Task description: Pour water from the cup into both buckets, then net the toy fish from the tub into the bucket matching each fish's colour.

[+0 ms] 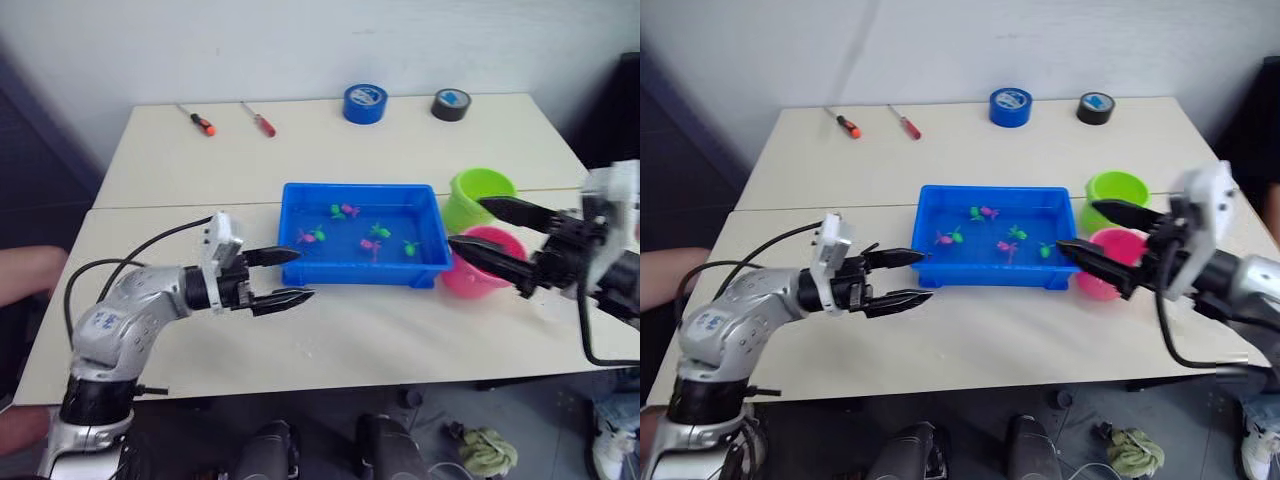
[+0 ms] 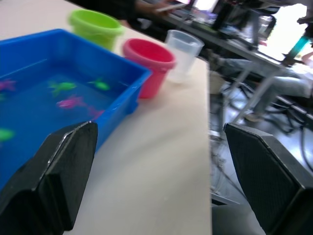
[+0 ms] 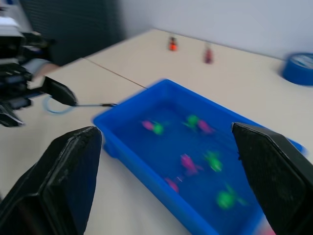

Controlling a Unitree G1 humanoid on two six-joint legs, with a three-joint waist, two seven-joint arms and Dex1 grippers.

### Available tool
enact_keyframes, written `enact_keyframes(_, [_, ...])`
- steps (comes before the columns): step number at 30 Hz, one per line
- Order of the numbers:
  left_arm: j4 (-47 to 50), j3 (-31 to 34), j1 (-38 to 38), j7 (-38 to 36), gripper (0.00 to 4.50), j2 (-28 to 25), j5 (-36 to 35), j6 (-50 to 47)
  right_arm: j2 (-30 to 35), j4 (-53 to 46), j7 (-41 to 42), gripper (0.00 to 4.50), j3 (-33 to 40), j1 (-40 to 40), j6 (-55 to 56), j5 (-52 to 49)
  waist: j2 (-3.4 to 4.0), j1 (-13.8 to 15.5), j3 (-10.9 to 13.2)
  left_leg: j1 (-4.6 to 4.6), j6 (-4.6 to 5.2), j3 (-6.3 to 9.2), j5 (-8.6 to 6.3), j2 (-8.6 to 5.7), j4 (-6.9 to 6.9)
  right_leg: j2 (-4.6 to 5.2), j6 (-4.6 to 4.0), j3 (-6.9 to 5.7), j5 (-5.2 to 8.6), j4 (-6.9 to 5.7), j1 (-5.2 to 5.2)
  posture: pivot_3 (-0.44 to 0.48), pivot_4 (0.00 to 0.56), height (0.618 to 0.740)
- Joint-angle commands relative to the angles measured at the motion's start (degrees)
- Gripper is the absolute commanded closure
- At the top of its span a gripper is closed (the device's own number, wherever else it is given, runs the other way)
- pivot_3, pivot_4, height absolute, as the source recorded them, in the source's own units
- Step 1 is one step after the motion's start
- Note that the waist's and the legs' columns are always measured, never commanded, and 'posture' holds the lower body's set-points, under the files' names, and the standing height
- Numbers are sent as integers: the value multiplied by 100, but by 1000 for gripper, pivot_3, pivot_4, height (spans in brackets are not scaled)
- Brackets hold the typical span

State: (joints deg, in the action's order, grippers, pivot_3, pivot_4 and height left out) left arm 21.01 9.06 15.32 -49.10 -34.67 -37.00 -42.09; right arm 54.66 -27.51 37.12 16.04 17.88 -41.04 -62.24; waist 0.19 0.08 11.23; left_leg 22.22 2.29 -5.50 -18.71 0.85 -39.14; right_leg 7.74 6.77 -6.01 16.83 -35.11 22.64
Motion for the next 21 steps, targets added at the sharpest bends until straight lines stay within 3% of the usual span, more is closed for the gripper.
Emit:
enact_keyframes(1, [950, 1144, -1145, 594, 0, -45, -237, -142, -351, 340, 578, 14, -911, 842, 99, 516, -6, -20, -1, 0, -4, 2, -2, 2, -2, -1, 2, 1, -1, -1, 3, 0, 150, 740])
enact_keyframes(6, [1645, 2660, -3215, 1007, 0, 226, -293, -29, -1142, 821, 872, 14, -1806, 1496, 493, 1459, -18, -16, -1, 6, -3, 8, -17, 0, 0, 36, 7, -19, -4, 2, 2, 0, 150, 740])
enact_keyframes(10, [1847, 3579, -4278, 976, 0, 412, -633, 28, -1587, 1028, 1087, 14, -2244, 1638, 776, 2064, -15, 13, 8, 8, 2, 12, -18, -13, -1, 55, 6, -35, -3, 20, -1, 0, 150, 740])
enact_keyframes(11, [1843, 3738, -4621, 881, 0, 426, -507, 132, -1696, 1092, 1146, 14, -2302, 1655, 778, 2109, 0, -46, 13, 24, 19, 97, -15, -49, 16, 90, 0, -147, 14, 59, -86, 0, 150, 740])
enact_keyframes(12, [1839, 3837, -4861, 822, 0, 427, -416, 211, -1773, 1135, 1200, 14, -2332, 1665, 777, 2143, -2, -62, 12, 13, 54, 216, 16, -119, 65, 109, 26, -294, 4, 72, -133, 0, 150, 740])
enact_keyframes(13, [1802, 3936, -5120, 760, 0, 442, -320, 287, -1821, 1177, 1328, 14, -2358, 1664, 740, 2132, -7, -105, 9, 18, 65, 274, 36, -157, 89, 148, 44, -349, -4, 64, -146, 0, 150, 740])
enact_keyframes(15, [1739, 4058, -5441, 688, 0, 451, -295, 407, -1836, 1184, 1592, 14, -2404, 1634, 728, 2175, -8, 11, 10, 18, 38, 296, 69, -194, 88, 180, 62, -313, 8, -2, -109, 0, 150, 740])
enact_keyframes(18, [1622, 4099, -5627, 658, 0, 401, -272, 531, -1814, 1098, 1833, 14, -2403, 1573, 716, 2225, -7, 164, 11, 33, 36, 293, 73, -192, 87, 178, 61, -307, 10, 33, -109, 0, 150, 740])
enact_keyframes(21, [1147, 3829, -5362, 624, 0, 7, 96, 662, -1842, 1005, 1748, 14, -2270, 1535, 621, 2242, -8, 156, 10, 32, 30, 291, 70, -189, 87, 174, 58, -300, 11, 71, -114, 0, 150, 740])
